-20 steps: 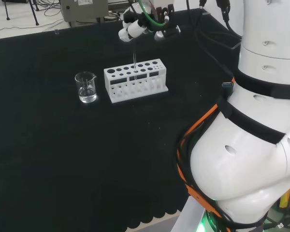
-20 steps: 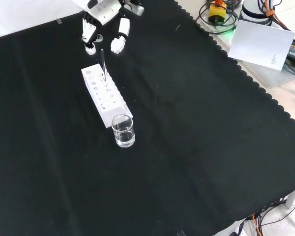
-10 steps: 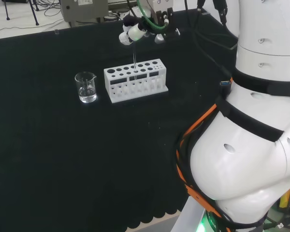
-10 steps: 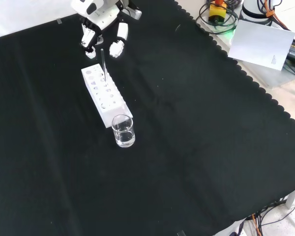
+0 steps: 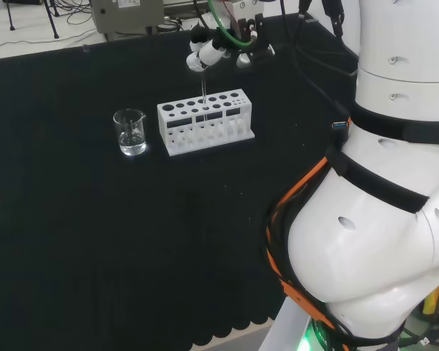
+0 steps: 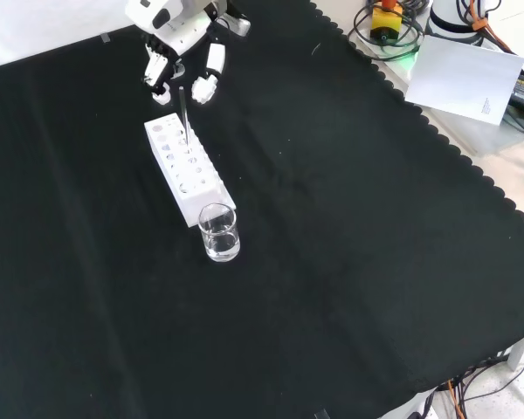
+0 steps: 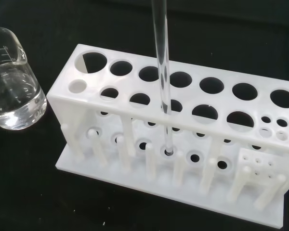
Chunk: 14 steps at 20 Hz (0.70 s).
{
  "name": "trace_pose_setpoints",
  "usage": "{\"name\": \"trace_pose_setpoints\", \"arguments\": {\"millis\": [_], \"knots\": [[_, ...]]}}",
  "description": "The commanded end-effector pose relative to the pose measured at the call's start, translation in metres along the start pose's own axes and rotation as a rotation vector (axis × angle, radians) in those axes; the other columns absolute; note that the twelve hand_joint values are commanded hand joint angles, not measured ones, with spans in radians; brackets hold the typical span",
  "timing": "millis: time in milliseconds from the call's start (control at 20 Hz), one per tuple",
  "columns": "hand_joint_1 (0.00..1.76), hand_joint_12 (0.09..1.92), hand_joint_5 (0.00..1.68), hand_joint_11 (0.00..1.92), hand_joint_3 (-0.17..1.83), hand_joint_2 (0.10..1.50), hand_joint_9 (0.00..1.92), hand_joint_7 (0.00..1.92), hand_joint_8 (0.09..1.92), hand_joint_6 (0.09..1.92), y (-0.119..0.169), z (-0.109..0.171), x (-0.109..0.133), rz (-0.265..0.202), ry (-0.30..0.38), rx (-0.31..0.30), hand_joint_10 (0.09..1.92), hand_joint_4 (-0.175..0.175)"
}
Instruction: Take the glass rod from the white test tube rack.
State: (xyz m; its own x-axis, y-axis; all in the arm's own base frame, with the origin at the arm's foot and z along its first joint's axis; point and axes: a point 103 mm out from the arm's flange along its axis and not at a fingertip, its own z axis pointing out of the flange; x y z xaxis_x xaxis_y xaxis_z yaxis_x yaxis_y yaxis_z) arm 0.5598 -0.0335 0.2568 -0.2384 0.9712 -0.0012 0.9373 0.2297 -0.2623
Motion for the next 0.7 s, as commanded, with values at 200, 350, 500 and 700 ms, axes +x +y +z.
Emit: {"name": "trace_pose_setpoints", "arguments": {"millis": [200,350,500,700], "knots": [[0.73,1.62,0.59,1.48,0.41,0.92,1.27,0.73,1.37,1.11,0.0016,0.0024,-0.0014,0.000,0.005,-0.004,1.47,-0.175],[0.78,1.61,0.64,1.51,0.43,0.92,1.30,0.76,1.38,1.09,0.0027,0.0036,-0.0014,-0.002,0.002,-0.006,1.47,-0.175],[0.82,1.61,0.68,1.54,0.44,0.91,1.33,0.78,1.39,1.07,0.0075,0.0088,-0.0007,-0.003,0.004,-0.004,1.46,-0.175],[0.84,1.62,0.71,1.55,0.45,0.90,1.35,0.80,1.40,1.06,0.0082,0.0096,-0.0003,-0.008,0.006,-0.008,1.46,-0.175]]}}
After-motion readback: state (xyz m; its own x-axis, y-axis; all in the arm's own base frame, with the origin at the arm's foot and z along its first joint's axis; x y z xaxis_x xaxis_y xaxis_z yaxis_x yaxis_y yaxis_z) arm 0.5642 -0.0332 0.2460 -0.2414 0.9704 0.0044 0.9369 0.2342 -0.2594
